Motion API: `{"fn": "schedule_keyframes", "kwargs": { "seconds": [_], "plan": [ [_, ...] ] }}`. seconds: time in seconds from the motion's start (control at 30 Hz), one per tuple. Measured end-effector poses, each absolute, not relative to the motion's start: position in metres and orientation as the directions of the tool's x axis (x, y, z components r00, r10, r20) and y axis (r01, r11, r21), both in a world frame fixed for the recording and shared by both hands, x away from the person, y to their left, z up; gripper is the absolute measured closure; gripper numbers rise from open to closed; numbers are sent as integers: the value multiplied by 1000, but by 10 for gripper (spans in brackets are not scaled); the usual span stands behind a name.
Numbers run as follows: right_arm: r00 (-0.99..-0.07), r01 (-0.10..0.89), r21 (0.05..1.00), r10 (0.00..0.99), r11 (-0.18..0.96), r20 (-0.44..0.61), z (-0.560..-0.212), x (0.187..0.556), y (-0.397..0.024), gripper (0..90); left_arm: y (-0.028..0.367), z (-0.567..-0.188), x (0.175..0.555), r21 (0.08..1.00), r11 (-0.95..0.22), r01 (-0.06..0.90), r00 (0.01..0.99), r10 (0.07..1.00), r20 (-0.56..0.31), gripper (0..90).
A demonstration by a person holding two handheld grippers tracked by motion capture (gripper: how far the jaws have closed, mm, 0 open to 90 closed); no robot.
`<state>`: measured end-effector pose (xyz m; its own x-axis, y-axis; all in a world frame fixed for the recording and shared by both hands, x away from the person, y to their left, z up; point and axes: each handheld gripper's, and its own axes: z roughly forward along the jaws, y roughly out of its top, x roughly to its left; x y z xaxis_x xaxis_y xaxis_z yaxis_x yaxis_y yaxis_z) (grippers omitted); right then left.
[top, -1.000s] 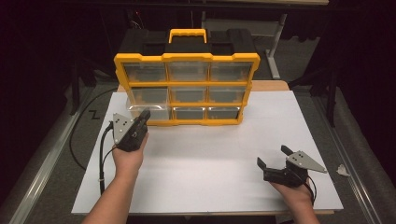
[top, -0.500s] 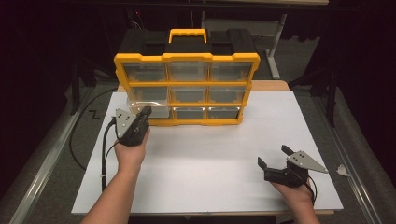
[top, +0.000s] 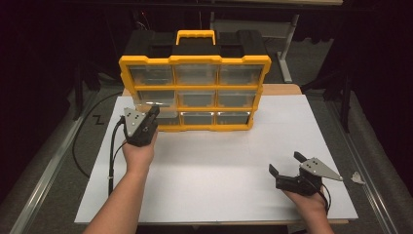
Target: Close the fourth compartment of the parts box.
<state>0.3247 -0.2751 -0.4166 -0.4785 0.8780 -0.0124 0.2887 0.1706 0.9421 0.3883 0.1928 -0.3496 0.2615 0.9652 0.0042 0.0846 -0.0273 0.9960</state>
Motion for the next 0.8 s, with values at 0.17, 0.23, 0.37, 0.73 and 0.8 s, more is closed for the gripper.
{"fn": "schedule_keyframes", "kwargs": {
  "seconds": [0.17, 0.23, 0.37, 0.73, 0.8],
  "plan": [
    [-482, 290, 941, 876, 174, -13, -417, 325, -275, 7, 194, -350, 394, 996, -23, 90, 251, 968, -1, 900],
    [-481, 293, 941, 877, 172, -11, -417, 325, -275, 7, 194, -350, 396, 995, -24, 92, 248, 969, 1, 900],
    [-482, 293, 941, 876, 171, -9, -417, 325, -275, 7, 194, -349, 400, 995, -25, 92, 244, 970, 1, 900],
    [-480, 295, 941, 877, 163, -2, -418, 325, -275, 7, 196, -348, 411, 994, -13, 111, 229, 973, -12, 900],
    [-480, 295, 941, 877, 163, -2, -418, 325, -275, 7, 196, -347, 413, 993, -19, 115, 227, 974, -8, 900]
  ]
}}
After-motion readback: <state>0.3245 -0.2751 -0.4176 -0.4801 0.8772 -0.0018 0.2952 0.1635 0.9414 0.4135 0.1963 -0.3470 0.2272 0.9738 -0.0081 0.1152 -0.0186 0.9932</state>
